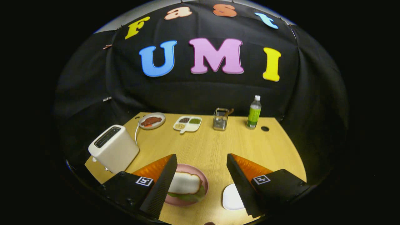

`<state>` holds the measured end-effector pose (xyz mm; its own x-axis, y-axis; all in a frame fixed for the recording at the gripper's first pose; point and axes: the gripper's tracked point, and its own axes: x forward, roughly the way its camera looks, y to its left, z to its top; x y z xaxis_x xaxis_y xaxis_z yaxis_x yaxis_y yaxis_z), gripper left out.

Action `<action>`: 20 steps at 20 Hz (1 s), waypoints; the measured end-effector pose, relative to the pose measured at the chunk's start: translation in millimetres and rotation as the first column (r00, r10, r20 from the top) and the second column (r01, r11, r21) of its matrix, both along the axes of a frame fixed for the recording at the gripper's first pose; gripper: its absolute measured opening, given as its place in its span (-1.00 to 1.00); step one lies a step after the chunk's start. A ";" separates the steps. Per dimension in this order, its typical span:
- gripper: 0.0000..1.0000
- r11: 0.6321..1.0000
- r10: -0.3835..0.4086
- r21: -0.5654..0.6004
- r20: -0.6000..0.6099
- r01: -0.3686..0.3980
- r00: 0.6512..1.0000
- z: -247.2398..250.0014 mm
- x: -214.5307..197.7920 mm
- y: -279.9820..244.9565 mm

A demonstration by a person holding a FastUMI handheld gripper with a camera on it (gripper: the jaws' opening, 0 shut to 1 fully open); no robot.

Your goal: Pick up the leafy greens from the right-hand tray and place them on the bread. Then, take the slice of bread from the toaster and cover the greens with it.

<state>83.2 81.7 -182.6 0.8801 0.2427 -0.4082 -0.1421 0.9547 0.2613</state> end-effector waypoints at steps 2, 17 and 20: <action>0.99 0.999 -0.032 0.001 0.110 0.032 0.993 45.1 1.4 -12.6; 0.96 0.975 -0.114 -0.126 0.421 0.183 0.900 158.9 -34.7 -58.7; 0.96 0.977 -0.129 -0.105 0.393 0.183 0.910 154.5 -30.1 -60.6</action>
<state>53.1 21.1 -28.1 0.9971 0.0555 -0.0525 -0.0511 0.9952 0.0830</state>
